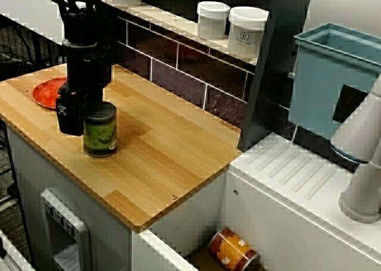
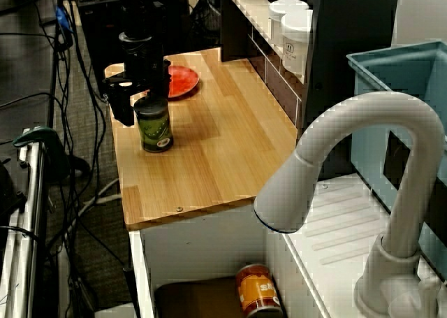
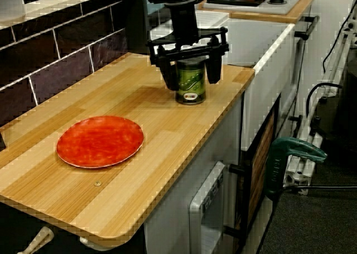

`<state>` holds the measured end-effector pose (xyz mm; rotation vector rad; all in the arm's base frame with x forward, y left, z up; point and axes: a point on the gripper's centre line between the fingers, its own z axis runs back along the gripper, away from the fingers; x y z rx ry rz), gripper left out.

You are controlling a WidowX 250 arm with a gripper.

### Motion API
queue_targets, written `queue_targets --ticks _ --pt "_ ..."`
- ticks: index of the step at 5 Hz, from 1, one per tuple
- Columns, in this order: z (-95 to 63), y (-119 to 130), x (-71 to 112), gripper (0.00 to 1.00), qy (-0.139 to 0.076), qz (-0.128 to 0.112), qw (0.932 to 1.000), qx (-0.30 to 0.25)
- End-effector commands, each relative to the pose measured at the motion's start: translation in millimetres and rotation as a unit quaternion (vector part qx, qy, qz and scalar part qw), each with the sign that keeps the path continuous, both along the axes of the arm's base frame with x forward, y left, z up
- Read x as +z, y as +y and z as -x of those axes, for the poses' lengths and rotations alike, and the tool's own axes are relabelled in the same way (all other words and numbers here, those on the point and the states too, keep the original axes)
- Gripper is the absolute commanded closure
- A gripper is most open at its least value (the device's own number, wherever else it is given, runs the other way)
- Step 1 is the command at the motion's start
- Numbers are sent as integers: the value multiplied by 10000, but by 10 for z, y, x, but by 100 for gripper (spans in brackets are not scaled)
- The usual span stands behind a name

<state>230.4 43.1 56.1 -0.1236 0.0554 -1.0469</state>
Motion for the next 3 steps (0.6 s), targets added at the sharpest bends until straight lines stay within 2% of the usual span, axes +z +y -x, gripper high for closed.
queue_targets --ticks 1,2,3 --pt "-111 -284 120 0 -175 -86 9998 29" --pt "-131 -566 52 0 83 342 9994 -68" --pt "-128 -719 34 0 6 301 9995 121"
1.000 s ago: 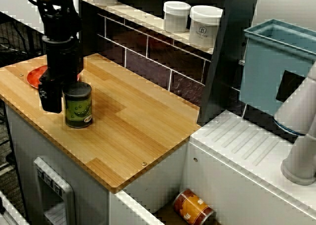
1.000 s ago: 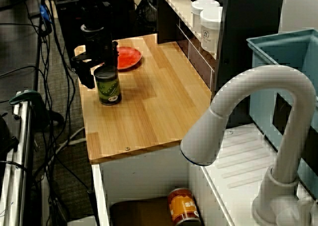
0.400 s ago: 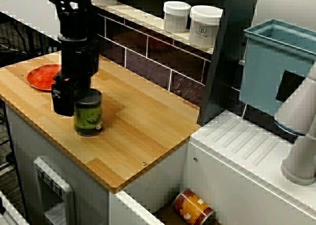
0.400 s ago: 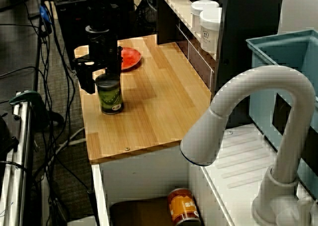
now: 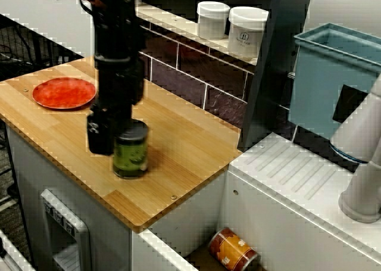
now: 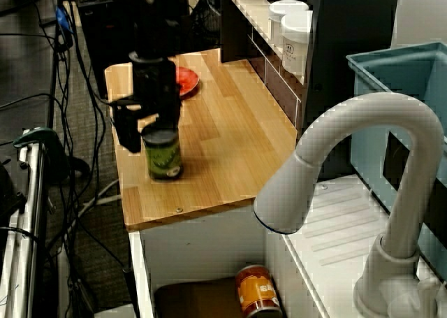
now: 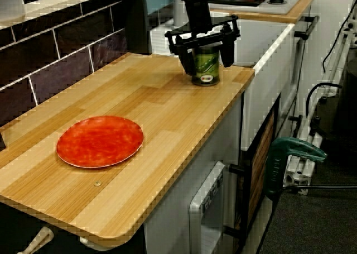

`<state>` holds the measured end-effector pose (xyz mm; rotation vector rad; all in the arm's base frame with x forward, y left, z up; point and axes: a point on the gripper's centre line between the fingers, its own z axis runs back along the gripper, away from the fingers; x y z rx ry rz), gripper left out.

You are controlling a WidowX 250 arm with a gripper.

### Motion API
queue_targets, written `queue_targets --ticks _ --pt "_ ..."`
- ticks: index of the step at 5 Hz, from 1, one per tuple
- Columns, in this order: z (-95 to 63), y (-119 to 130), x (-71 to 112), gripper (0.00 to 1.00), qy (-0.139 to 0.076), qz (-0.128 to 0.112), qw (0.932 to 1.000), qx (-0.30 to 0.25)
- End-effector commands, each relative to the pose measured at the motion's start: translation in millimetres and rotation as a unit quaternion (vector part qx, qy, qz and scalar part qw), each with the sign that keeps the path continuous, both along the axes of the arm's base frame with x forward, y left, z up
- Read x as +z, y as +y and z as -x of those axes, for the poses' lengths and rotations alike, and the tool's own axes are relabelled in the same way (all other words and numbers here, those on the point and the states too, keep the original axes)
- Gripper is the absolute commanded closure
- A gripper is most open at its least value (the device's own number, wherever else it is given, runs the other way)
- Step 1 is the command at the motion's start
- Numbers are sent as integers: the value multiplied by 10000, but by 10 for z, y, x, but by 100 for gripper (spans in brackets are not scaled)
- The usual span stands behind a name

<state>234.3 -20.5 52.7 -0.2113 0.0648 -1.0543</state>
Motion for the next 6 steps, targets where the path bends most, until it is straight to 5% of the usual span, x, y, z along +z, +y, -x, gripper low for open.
queue_targets --ticks 1,3,4,6 --pt "-106 -80 84 0 -229 -80 9994 239" --pt "-48 132 389 0 -474 28 9983 342" --pt "-33 152 573 0 -430 156 9985 298" --pt "-24 -24 664 0 -529 25 9978 411"
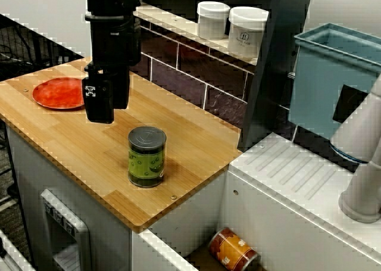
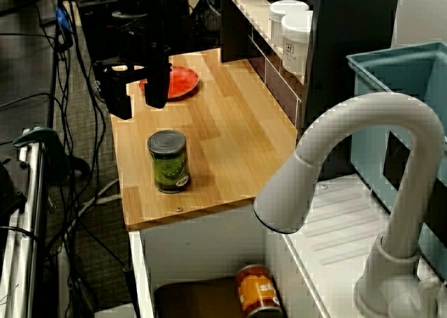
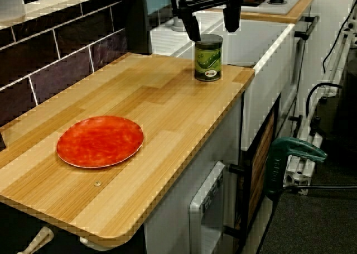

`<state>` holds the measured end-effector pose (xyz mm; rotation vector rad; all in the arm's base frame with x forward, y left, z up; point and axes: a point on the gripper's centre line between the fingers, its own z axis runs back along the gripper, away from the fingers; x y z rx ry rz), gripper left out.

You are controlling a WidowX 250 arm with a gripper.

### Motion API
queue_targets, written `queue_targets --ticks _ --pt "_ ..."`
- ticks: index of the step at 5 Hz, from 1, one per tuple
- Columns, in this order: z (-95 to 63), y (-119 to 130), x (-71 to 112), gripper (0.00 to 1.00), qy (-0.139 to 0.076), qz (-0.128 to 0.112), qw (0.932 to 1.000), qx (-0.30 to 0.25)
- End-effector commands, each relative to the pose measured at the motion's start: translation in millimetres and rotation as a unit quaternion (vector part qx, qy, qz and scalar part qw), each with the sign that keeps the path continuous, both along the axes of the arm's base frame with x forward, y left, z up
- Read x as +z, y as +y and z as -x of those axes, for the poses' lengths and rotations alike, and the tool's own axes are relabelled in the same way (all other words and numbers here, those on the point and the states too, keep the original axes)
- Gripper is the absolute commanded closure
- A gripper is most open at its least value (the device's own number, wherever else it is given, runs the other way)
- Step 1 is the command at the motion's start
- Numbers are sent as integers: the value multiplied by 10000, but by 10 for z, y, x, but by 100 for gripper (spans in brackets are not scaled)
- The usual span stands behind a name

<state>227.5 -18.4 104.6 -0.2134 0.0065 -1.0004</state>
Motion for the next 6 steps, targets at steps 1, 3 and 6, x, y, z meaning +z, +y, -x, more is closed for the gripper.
queue_targets --ticks 1,3,6 --pt "-111 -169 153 0 -219 -136 9997 -39" --pt "-184 -525 204 0 -280 -263 9986 -367" --pt "-153 -990 -64 0 -608 -719 9911 -940"
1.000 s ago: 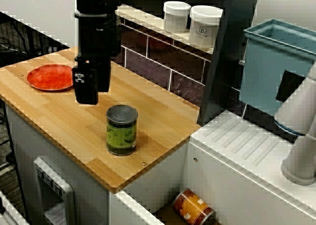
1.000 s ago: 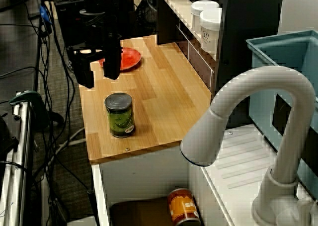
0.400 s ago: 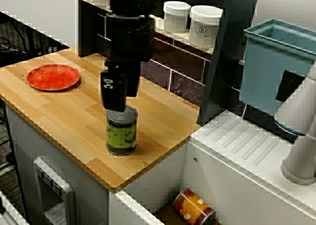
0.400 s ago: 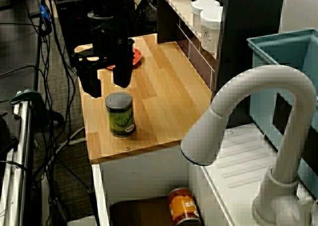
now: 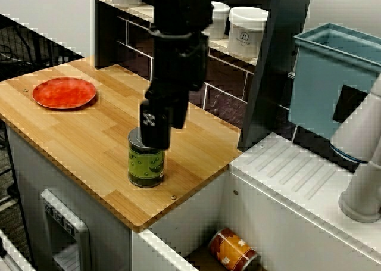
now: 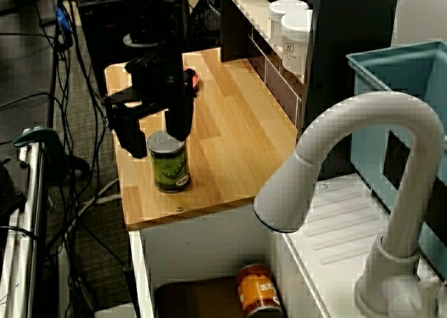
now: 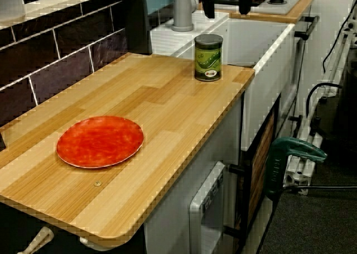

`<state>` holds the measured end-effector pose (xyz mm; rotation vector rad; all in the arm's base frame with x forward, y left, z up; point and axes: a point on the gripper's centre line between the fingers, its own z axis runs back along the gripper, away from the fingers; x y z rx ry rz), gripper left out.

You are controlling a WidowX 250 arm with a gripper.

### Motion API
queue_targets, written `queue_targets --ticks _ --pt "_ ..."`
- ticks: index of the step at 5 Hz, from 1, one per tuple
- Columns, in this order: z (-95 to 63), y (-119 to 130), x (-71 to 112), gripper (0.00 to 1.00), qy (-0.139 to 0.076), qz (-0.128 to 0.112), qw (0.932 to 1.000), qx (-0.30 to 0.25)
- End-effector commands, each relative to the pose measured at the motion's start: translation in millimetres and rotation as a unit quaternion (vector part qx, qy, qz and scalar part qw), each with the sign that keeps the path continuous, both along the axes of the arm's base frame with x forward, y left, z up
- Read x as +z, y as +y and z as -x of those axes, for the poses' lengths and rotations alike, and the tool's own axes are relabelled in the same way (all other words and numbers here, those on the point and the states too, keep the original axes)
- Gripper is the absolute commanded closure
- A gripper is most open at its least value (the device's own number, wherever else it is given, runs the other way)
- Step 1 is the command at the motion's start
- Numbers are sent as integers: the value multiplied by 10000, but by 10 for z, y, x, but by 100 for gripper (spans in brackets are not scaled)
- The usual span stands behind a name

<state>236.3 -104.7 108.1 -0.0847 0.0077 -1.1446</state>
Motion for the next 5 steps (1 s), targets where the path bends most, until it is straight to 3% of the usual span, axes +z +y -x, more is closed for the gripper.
queue_targets --ticks 1,2,3,5 --pt "-133 -210 -274 0 -236 -389 9983 -366" --pt "-211 -144 -398 0 -172 -431 9977 -487" --pt "-282 16 -447 0 99 -436 9981 -415" --pt "-273 290 -445 0 185 -362 9981 -461"
